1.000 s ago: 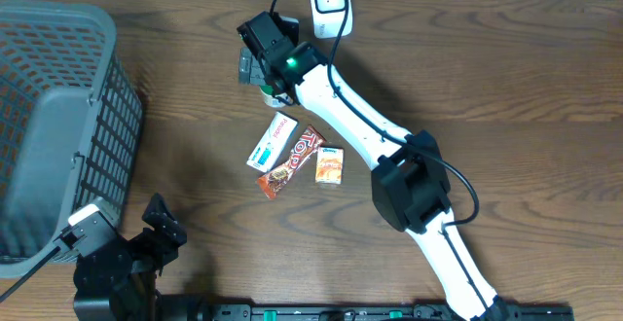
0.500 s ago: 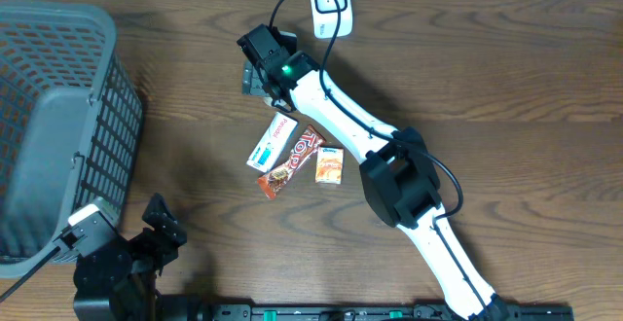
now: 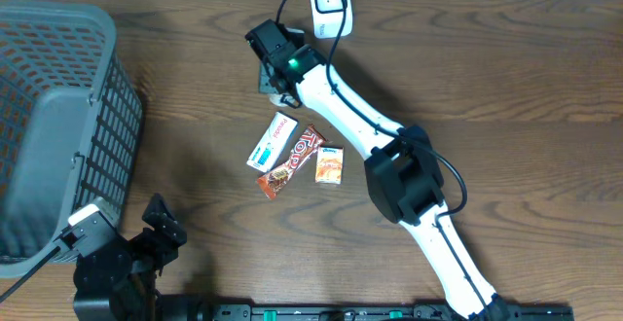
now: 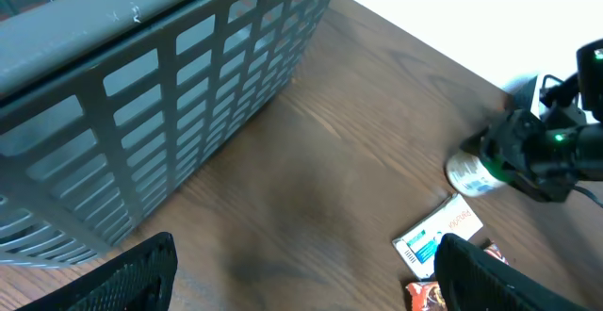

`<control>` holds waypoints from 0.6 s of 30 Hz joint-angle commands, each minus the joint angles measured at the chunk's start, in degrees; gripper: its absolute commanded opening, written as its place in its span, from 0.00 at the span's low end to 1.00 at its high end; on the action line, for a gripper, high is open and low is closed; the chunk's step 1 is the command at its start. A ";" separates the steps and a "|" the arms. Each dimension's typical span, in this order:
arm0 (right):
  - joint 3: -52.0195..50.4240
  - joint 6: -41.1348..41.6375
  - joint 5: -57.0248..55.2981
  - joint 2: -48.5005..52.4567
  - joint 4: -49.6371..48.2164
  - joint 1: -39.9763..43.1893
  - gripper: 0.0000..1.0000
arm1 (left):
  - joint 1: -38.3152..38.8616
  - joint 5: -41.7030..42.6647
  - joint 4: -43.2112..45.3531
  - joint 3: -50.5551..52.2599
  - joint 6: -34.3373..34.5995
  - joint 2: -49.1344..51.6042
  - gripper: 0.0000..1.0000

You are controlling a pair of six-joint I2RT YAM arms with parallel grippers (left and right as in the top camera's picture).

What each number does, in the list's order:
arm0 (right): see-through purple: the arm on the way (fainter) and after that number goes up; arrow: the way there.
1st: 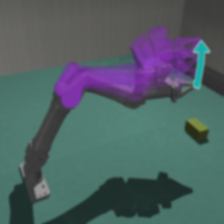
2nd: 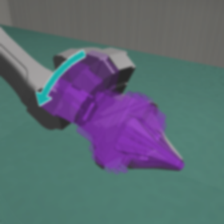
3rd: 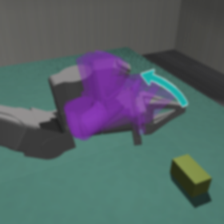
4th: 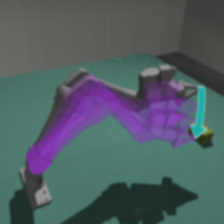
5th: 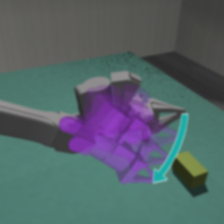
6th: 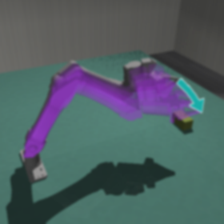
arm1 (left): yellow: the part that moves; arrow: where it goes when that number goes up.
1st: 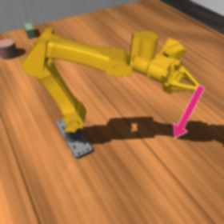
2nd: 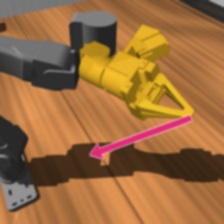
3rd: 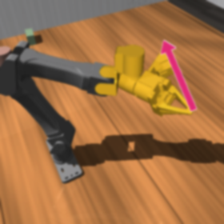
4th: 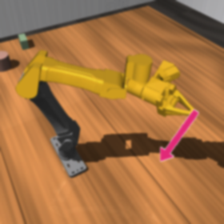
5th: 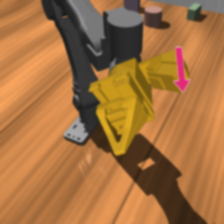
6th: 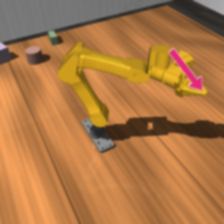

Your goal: Scan the item barcode

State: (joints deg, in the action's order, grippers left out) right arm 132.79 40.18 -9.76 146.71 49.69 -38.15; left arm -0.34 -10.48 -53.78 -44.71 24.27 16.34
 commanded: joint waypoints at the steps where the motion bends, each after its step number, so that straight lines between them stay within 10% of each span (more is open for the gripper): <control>1: -0.15 -2.01 -1.38 -2.19 3.87 2.34 0.48 | -0.28 -0.31 -0.04 -0.28 0.70 -0.26 0.88; 18: -0.70 -5.11 -4.98 -4.68 17.94 7.93 0.52 | -0.28 -0.33 -0.04 -0.28 0.70 -0.26 0.88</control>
State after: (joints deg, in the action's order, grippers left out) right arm 132.64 36.12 -13.32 144.22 67.64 -31.24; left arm -0.34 -10.48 -53.78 -44.71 24.27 16.34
